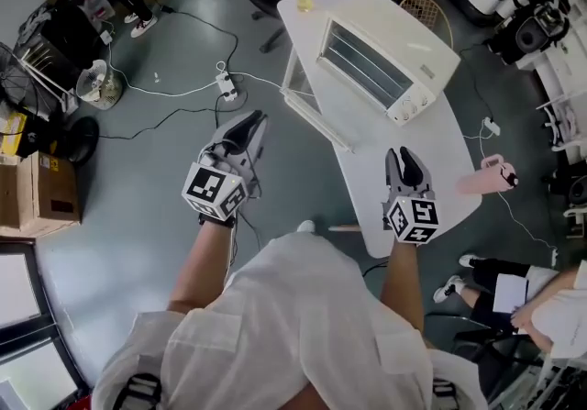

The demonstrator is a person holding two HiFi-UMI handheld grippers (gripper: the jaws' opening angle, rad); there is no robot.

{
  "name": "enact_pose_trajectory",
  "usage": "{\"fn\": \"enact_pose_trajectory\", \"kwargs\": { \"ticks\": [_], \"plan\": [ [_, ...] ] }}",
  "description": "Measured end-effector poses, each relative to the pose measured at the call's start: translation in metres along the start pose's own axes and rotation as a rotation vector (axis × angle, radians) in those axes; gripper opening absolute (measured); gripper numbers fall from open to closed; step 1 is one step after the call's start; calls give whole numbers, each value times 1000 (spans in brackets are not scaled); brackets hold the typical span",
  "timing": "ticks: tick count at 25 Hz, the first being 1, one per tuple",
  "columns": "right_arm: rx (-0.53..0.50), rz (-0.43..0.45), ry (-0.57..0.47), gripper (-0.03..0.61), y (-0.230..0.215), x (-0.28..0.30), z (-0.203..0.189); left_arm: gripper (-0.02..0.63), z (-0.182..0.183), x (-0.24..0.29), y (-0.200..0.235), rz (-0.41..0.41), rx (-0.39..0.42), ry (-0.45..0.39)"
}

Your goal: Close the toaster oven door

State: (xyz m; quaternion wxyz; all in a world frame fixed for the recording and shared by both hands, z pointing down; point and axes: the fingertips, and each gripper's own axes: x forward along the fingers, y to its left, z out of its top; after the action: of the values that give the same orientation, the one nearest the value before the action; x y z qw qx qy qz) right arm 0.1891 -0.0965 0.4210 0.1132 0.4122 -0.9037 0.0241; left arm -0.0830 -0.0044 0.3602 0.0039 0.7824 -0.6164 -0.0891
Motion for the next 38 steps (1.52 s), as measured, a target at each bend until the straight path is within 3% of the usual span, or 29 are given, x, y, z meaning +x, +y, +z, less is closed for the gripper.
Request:
{"fn": "enact_pose_trajectory", "kwargs": {
  "ticks": [12,21,28,38],
  "plan": [
    [-12,-33,-7,121,-51,73,10,28,-3,104,38,-30,15,0],
    [2,-65,28,132,-75,118,3,28,-26,166,62,-83,-15,17],
    [-21,-133,77,144,-61,139,2,28,-36,194,93,-186,-28,47],
    [-33,-261,159,155,-27,161,-9,28,-60,220,122,-404,-24,125]
  ]
}}
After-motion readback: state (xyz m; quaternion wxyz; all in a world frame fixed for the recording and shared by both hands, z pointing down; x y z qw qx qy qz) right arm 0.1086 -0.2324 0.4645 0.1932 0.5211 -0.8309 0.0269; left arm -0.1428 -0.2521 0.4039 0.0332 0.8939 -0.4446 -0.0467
